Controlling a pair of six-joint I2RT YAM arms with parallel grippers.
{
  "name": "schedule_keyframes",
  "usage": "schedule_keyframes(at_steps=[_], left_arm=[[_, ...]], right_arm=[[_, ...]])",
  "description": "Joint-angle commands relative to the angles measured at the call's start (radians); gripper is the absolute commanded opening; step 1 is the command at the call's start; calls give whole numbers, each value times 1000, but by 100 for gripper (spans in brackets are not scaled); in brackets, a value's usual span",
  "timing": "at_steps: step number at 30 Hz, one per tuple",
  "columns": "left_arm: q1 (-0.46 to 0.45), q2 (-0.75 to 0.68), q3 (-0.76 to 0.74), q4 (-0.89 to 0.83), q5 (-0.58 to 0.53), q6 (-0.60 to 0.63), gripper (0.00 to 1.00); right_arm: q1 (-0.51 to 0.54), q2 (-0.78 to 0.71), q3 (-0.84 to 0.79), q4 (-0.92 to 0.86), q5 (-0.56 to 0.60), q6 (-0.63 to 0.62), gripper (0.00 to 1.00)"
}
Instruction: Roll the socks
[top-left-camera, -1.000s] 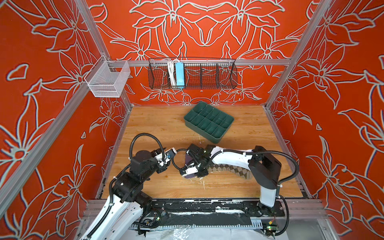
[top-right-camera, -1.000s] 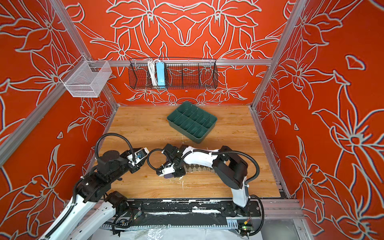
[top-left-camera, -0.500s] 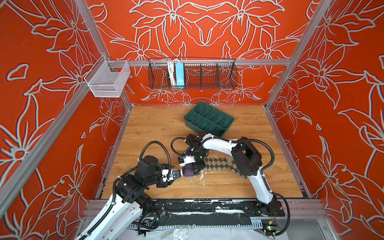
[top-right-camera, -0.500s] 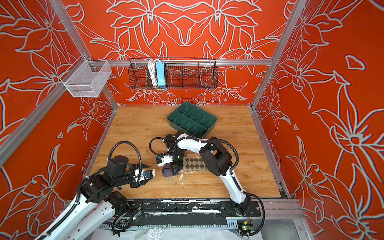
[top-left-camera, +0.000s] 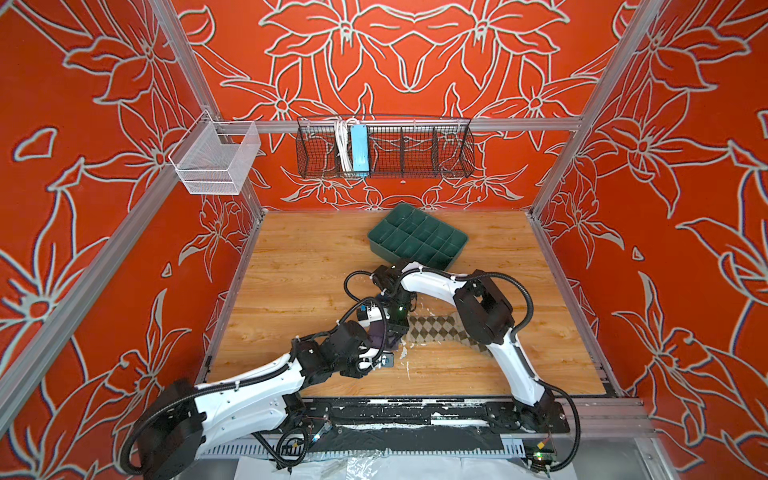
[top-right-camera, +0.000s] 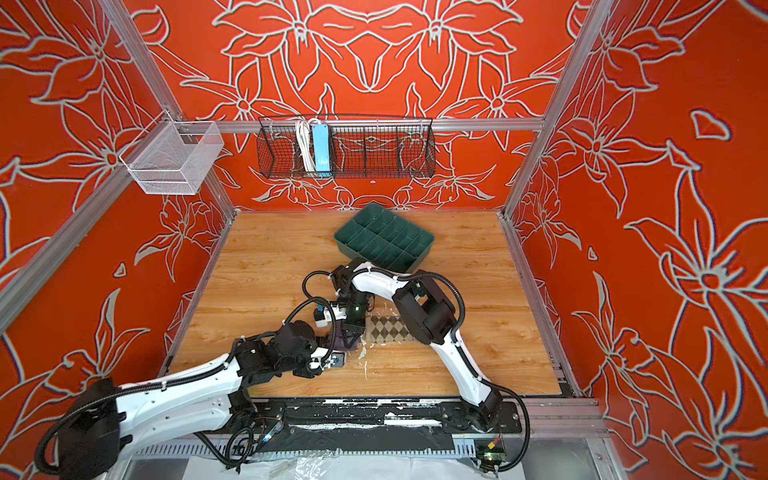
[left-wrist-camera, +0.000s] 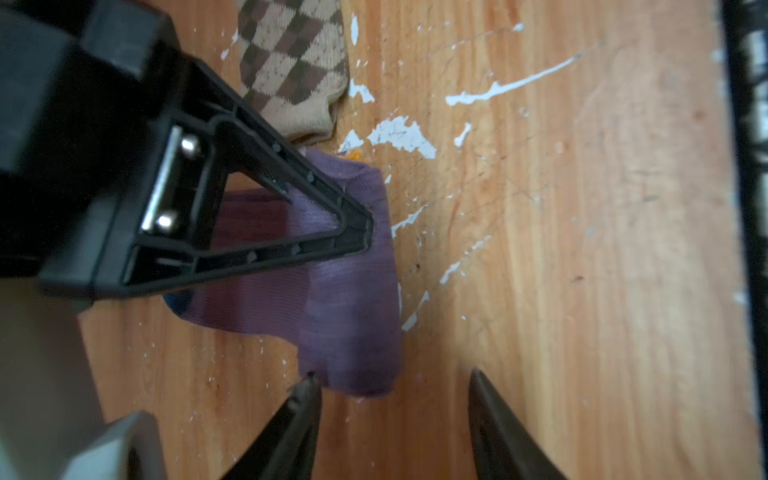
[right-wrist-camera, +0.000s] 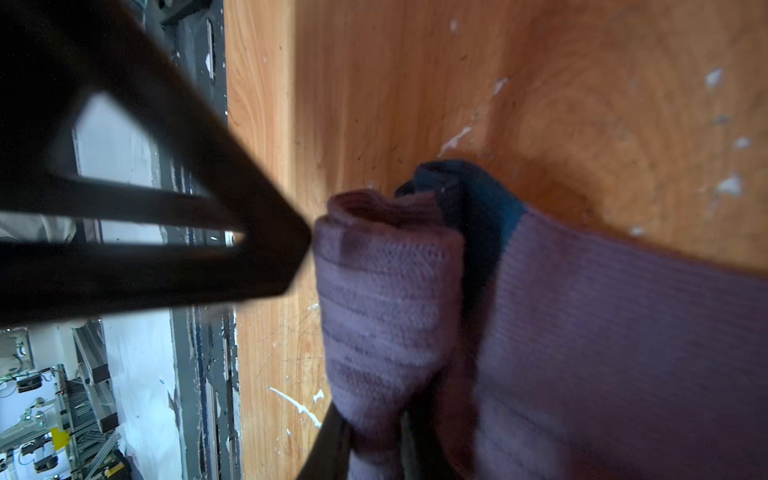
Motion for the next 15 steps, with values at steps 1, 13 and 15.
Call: schedule_keyframes(at_steps=[1,13,15], left_arm=[[-6,83,18,153,-54,-61,54],[-53,343,85,185,-132,-181,0],[-54,335,80,168,-138,-179,0]], right_arm=[[3,56,-8,39,-12,-16,6],[-35,-36,-111,164,-76,31,6],[-60,-105,-183,254,-89,75,11]])
